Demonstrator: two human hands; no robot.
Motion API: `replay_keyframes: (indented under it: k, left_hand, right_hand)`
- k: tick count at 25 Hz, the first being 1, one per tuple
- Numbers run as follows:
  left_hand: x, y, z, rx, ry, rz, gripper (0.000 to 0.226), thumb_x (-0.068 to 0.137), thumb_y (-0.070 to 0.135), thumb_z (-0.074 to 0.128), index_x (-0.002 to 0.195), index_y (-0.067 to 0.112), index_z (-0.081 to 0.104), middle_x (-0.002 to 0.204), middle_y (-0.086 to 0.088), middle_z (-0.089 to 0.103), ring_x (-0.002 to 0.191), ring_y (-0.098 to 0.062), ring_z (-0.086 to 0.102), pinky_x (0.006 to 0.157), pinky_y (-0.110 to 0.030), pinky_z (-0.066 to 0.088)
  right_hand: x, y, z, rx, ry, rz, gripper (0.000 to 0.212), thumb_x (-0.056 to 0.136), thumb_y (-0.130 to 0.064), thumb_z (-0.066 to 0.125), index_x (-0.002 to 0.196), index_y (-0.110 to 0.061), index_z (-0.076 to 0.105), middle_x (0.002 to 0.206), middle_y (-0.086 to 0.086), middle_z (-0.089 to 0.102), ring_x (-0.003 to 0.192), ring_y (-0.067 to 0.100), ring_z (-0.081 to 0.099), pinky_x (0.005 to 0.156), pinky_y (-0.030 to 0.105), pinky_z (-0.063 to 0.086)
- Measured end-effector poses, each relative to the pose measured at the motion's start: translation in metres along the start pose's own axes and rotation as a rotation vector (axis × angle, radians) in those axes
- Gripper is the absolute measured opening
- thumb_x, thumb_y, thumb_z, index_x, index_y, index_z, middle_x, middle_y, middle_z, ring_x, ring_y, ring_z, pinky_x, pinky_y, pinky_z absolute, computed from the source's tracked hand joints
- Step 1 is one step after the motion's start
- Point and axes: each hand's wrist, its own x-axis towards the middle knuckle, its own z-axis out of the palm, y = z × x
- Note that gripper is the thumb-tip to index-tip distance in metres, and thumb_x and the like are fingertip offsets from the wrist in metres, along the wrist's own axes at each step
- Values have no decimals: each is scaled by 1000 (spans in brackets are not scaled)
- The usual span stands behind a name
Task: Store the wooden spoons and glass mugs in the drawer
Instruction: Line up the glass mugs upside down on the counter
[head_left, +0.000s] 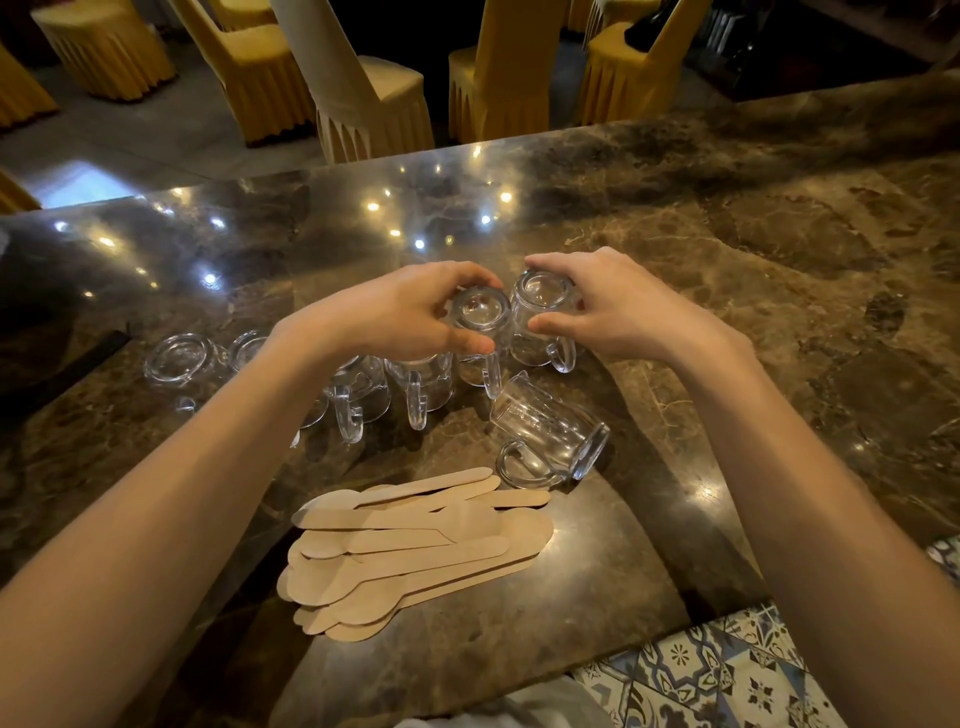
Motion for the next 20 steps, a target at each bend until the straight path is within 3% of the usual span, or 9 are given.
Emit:
replay_keyframes:
  k: [6, 9, 11, 13, 15, 17, 20]
  left_hand:
    - [-8, 1, 3, 92, 79, 66, 74, 79, 38, 68, 142, 25, 33, 143, 4, 43, 126, -11, 42, 96, -22, 36]
    - [-24, 5, 6, 138, 231, 168, 70, 79, 45, 62, 140, 22, 37, 142, 2, 43, 123, -5, 39, 98, -21, 33]
    - [-37, 8, 9, 142, 324, 234, 66, 80, 48, 58, 137, 21, 42, 141, 2, 45, 123, -3, 40, 102, -21, 33]
    - [-52, 8, 16, 130, 397, 293, 58, 82, 45, 57, 133, 19, 48, 137, 2, 48, 123, -6, 44, 105, -27, 38]
    - [-69, 10, 29, 145, 441, 373, 48, 86, 40, 58, 128, 17, 53, 133, 1, 51, 122, -9, 48, 103, -33, 42]
    - [-87, 12, 49, 252, 457, 483, 38, 89, 33, 59, 122, 15, 59, 129, -3, 55, 120, -13, 51, 101, -36, 44]
    - [-110, 16, 88, 391, 407, 635, 31, 90, 27, 60, 118, 14, 64, 127, -8, 59, 120, -19, 53, 100, -40, 44]
  right_hand:
    - [-19, 0, 2, 75, 92, -16, 72, 83, -40, 66, 144, -22, 33, 146, -1, 40, 130, 17, 40, 105, 37, 39]
    - [-42, -1, 8, 157, 184, 22, 70, 80, -40, 67, 140, -20, 38, 140, -2, 43, 122, 12, 45, 100, 34, 43]
    - [-60, -2, 14, 204, 226, 53, 60, 78, -45, 67, 129, -21, 46, 125, -4, 48, 106, 6, 49, 92, 29, 47]
    - [-76, -4, 21, 250, 178, 82, 57, 71, -56, 64, 116, -25, 49, 110, -8, 51, 91, -1, 50, 79, 19, 46]
    - [-88, -7, 31, 265, 58, 119, 65, 65, -64, 63, 116, -27, 47, 108, -11, 51, 88, -3, 50, 71, 12, 39]
    - [-97, -7, 43, 246, -24, 153, 69, 65, -62, 69, 120, -27, 45, 114, -10, 52, 95, 2, 50, 75, 16, 38]
    - [-103, -7, 55, 246, -8, 178, 71, 67, -55, 73, 124, -25, 43, 124, -4, 53, 109, 9, 49, 86, 22, 37]
